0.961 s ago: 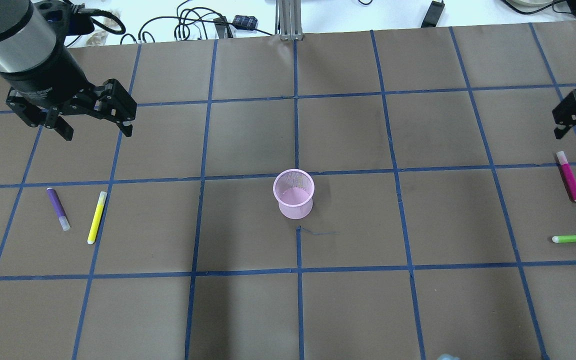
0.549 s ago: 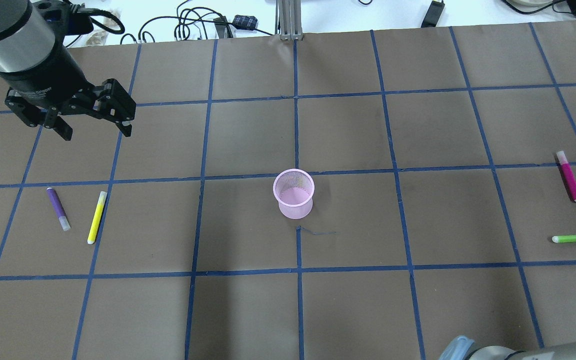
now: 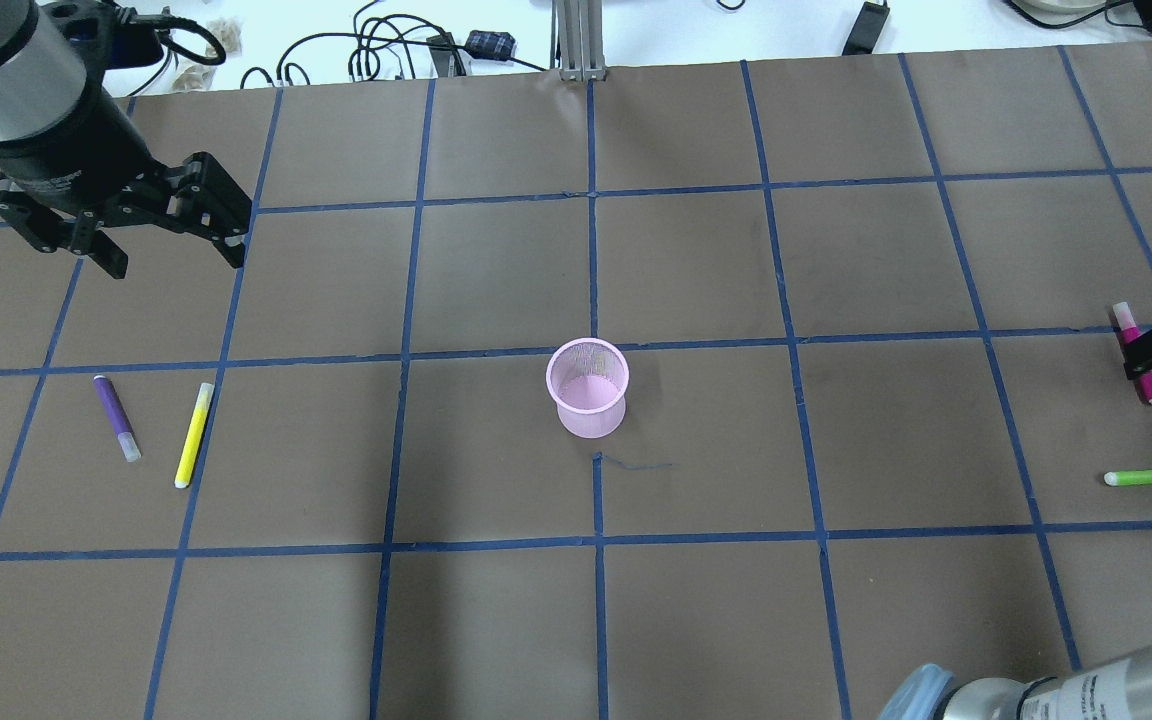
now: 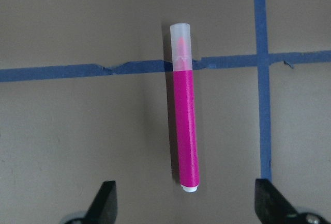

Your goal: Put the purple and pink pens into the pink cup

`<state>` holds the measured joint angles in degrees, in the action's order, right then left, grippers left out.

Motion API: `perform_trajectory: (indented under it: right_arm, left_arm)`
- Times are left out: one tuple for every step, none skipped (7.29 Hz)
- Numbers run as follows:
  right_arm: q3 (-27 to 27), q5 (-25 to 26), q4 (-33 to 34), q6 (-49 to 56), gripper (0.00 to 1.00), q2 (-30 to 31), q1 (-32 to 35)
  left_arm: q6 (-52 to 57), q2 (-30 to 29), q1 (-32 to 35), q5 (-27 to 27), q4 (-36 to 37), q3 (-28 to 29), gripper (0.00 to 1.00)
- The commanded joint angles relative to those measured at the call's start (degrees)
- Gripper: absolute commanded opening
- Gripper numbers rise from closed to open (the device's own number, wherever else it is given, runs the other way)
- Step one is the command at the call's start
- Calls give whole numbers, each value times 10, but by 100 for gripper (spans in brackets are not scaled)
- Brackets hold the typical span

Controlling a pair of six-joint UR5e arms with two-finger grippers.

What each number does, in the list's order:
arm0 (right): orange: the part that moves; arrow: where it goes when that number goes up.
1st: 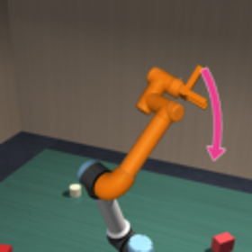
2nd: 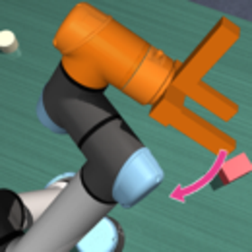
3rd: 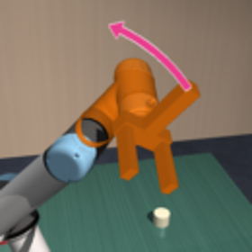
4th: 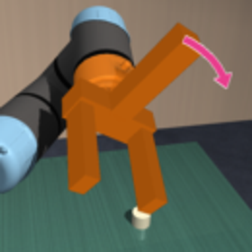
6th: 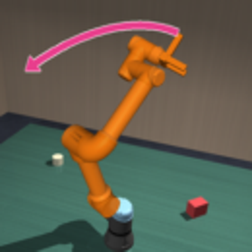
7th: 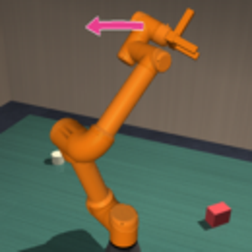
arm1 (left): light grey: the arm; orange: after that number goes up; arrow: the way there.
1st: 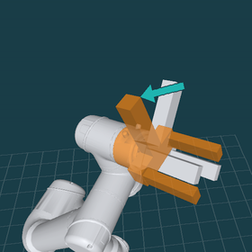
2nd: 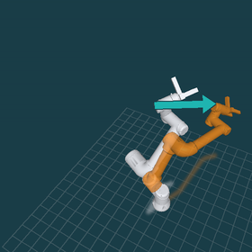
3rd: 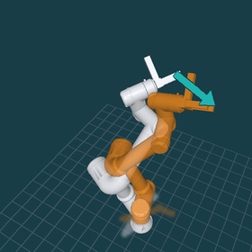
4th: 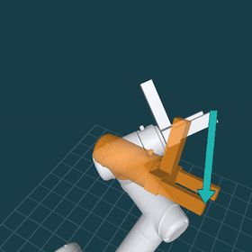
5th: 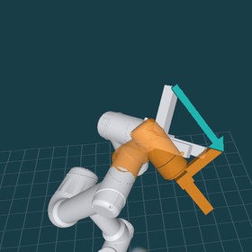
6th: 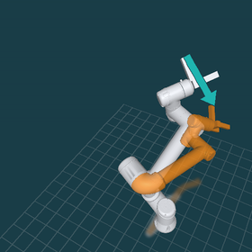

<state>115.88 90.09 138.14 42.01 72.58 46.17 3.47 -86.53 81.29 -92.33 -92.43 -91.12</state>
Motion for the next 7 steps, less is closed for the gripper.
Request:
perform_trajectory:
  right_arm:
    - [0,0,7,18,73,-22,0]
    - [0,1,9,20,67,-26,0]
    - [-1,6,13,22,67,-31,-1]
    - [-1,8,16,24,67,-31,-1]
    - [0,9,16,24,67,-33,-1]
    - [0,10,16,25,64,-36,-1]
    - [0,11,16,25,63,-37,-1]
  left_arm:
    - [15,-4,-73,1,10,-4,100]
    - [20,-14,-115,3,27,-6,100]
    - [19,-24,-153,4,48,-10,100]
    - [20,-41,-188,3,71,-21,100]
    - [17,-57,-221,4,98,-47,100]
    - [17,-76,-246,6,157,-78,100]
    - [17,-95,-260,5,217,-110,100]
